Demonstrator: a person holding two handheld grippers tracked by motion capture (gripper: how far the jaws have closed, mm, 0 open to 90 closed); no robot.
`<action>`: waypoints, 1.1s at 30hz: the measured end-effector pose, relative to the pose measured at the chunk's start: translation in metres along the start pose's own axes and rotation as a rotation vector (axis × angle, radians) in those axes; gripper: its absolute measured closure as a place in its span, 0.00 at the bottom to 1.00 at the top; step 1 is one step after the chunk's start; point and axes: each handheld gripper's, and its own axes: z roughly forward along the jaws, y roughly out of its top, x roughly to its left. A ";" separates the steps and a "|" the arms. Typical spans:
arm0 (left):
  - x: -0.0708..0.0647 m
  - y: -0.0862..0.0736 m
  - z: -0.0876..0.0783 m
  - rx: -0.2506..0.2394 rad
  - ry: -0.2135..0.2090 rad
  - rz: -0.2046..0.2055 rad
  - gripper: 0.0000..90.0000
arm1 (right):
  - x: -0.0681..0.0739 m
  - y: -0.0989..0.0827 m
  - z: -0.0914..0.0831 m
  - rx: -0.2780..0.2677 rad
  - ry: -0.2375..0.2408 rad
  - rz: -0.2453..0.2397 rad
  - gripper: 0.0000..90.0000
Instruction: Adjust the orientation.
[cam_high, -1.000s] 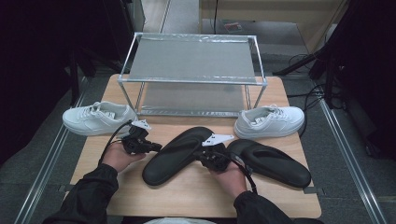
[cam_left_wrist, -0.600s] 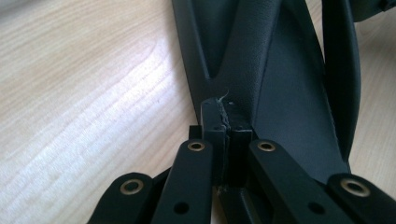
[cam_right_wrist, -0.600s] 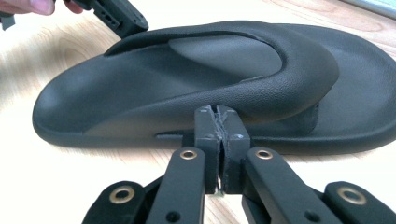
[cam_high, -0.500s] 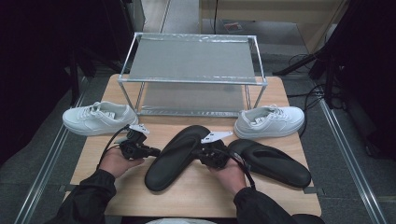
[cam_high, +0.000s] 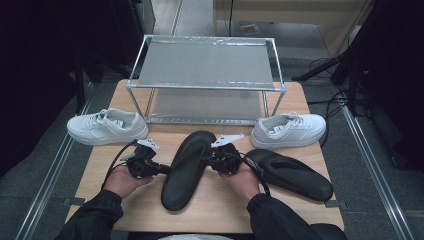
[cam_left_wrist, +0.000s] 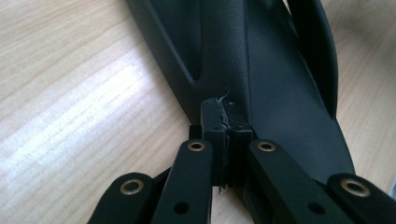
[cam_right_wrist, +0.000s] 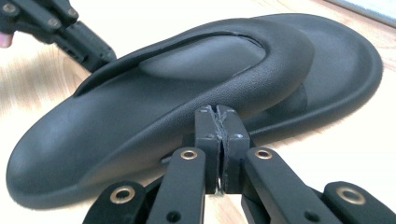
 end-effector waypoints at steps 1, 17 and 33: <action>-0.001 -0.001 0.000 0.002 -0.002 -0.007 1.00 | -0.001 0.001 0.001 0.001 0.004 -0.003 1.00; -0.005 -0.003 -0.005 -0.050 -0.043 -0.033 0.88 | -0.011 0.013 0.005 0.006 0.010 0.008 0.99; -0.012 0.012 -0.016 -0.154 -0.050 0.049 0.45 | -0.004 0.002 -0.035 -0.050 0.067 -0.054 0.67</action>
